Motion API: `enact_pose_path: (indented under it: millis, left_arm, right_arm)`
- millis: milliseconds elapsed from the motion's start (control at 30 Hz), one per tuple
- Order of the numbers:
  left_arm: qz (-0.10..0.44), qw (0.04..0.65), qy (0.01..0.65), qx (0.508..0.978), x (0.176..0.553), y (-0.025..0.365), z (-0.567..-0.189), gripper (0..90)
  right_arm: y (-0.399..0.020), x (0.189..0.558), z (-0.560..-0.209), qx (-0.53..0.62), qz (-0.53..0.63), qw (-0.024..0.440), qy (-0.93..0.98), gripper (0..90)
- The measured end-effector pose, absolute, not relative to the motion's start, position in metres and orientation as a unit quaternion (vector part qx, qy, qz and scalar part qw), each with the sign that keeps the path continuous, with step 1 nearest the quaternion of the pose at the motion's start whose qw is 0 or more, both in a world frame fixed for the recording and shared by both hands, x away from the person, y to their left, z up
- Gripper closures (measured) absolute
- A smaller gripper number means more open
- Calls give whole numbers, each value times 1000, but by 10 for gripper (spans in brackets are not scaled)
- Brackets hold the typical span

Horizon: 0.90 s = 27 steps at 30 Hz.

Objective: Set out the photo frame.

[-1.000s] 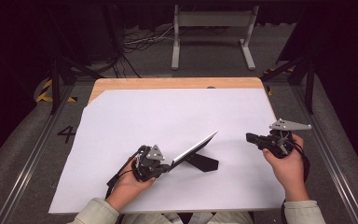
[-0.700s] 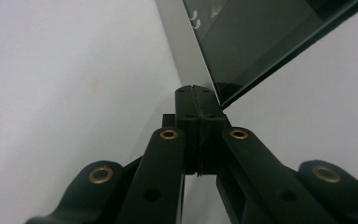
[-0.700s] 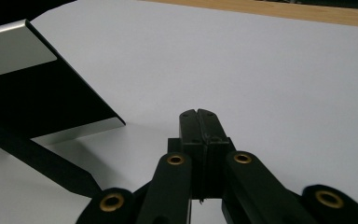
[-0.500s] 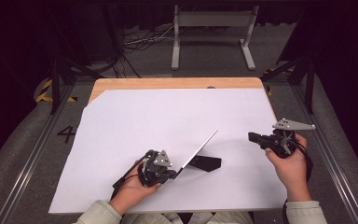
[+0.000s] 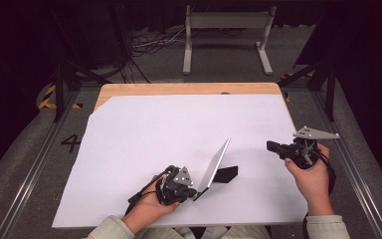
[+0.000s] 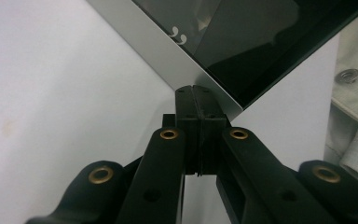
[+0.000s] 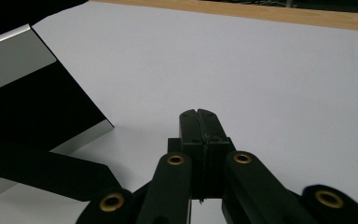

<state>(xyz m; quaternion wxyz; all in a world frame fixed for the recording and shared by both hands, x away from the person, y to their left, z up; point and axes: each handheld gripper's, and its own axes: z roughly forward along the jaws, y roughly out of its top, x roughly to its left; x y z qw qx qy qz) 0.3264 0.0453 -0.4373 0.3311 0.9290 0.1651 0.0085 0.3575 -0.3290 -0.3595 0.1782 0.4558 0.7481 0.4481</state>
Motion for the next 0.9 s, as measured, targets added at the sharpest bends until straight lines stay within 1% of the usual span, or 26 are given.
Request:
enact_pose_path:
  millis: [600,900]
  left_arm:
    - [-4,328,135,935,318,13,-439,900]
    - [-7,331,131,934,316,9,-440,900]
  right_arm:
    - [-331,355,-358,462,453,171,743,899]
    - [-331,354,-356,465,466,160,735,837]
